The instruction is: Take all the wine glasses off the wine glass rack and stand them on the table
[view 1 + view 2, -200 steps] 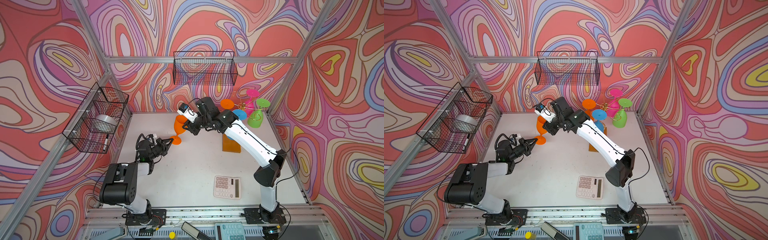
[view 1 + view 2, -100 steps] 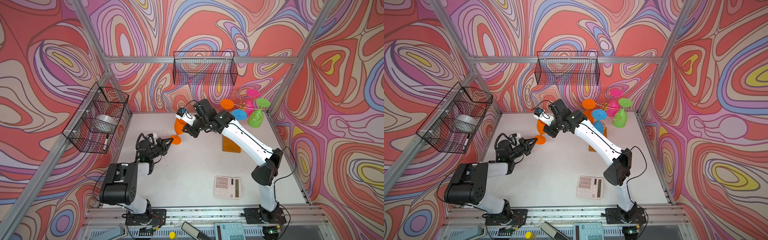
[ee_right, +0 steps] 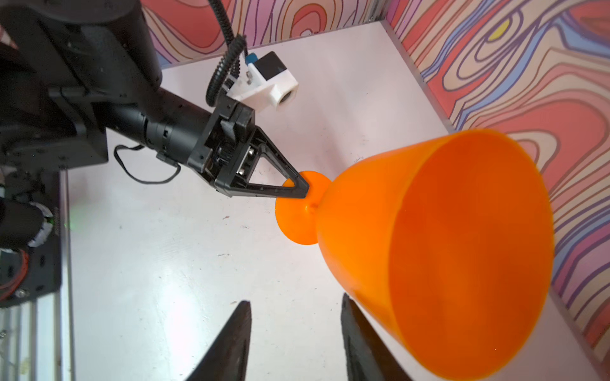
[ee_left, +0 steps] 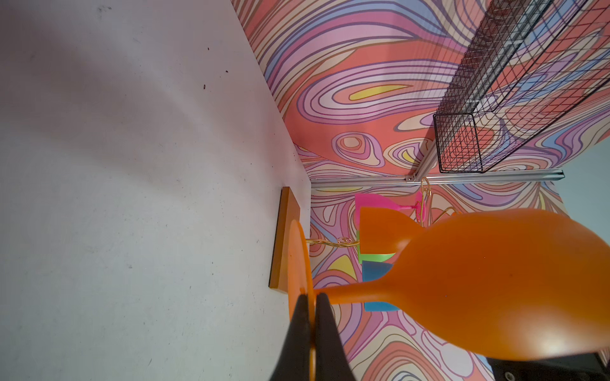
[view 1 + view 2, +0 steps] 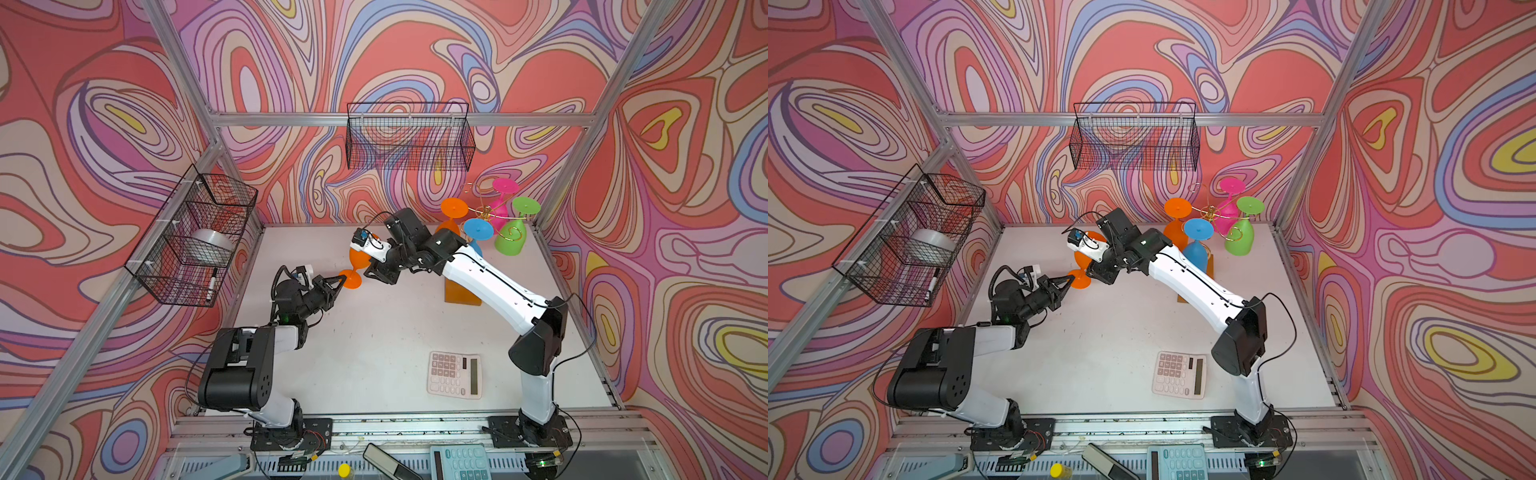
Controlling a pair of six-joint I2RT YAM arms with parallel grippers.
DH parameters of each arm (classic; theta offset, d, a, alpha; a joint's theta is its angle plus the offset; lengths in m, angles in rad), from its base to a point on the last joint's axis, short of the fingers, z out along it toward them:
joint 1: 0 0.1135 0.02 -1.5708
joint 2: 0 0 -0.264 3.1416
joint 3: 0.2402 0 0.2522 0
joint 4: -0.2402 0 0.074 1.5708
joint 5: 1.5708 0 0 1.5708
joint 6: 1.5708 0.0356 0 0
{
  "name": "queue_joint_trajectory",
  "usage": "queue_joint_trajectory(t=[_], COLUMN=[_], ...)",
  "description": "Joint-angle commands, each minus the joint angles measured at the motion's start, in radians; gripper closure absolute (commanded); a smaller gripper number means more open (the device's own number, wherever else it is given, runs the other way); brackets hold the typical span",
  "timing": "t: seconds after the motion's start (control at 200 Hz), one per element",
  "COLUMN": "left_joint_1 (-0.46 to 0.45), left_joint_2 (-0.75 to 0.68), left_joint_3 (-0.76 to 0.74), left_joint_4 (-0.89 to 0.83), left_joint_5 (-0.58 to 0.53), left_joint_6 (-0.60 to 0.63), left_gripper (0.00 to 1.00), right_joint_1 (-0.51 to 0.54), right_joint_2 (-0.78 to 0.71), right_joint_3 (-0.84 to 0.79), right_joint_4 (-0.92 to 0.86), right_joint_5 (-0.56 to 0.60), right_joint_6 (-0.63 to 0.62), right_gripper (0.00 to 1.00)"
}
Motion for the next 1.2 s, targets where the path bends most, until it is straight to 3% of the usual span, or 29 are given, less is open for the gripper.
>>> queue_joint_trajectory(t=[0.0,0.18,0.401,1.192], left_joint_1=[-0.010,-0.025,-0.037,-0.053], left_joint_2=[-0.050,-0.082,-0.102,-0.150], left_joint_3=[-0.007,-0.005,-0.008,-0.016], left_joint_4=[-0.011,-0.078,-0.107,-0.099], left_joint_5=[-0.012,-0.023,-0.028,-0.038], left_joint_6=[0.060,0.116,0.159,0.193], left_gripper=[1.00,1.00,1.00,1.00], right_joint_1=[0.002,0.003,0.003,-0.002], right_joint_2=[-0.098,-0.165,-0.204,-0.109], right_joint_3=[-0.066,-0.147,-0.158,-0.074], right_joint_4=[0.092,0.152,0.158,0.026], right_joint_5=[0.007,-0.010,-0.039,-0.108], right_joint_6=[-0.049,-0.080,-0.088,-0.064], right_gripper=[0.44,0.38,0.40,0.63])
